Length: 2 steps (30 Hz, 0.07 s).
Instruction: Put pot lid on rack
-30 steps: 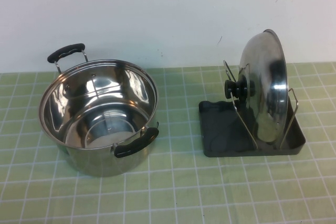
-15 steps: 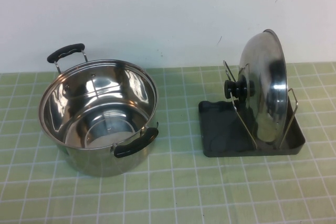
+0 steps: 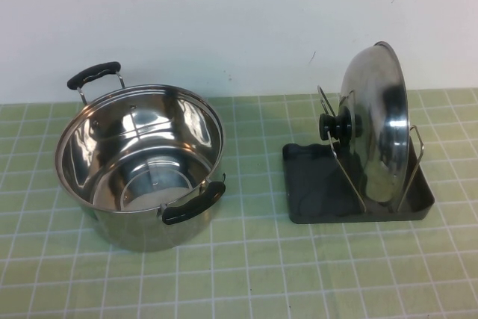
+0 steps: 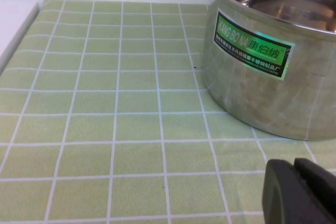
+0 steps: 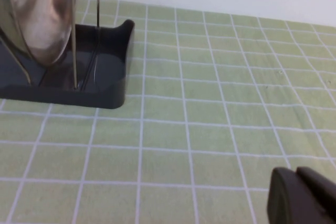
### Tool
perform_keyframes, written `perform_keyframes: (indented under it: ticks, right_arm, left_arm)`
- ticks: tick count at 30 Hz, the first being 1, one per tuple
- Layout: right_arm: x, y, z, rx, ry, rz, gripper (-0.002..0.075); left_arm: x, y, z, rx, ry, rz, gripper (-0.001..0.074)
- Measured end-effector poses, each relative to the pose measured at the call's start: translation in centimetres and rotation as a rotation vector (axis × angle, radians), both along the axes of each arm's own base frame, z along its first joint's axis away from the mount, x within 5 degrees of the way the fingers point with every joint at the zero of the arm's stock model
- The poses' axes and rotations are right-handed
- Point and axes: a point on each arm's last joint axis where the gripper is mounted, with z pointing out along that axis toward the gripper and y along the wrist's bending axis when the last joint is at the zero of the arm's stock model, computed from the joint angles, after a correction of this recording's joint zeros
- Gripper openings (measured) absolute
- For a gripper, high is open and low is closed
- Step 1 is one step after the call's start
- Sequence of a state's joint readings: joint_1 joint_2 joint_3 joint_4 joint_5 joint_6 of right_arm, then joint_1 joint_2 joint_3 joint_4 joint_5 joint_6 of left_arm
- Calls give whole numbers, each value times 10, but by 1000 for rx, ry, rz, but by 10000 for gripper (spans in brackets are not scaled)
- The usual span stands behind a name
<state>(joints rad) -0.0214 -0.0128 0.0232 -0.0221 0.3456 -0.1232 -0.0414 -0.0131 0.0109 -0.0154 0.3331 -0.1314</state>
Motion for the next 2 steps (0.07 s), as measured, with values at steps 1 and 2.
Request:
perform_keyframes:
  ticks: [1, 2]
  right_arm:
    - [0, 0, 0, 4, 0, -1, -1]
    - [0, 0, 0, 10, 1, -3, -1]
  left_arm:
    - [0, 0, 0, 0, 0, 0, -1]
    - [0, 0, 0, 0, 0, 0, -1]
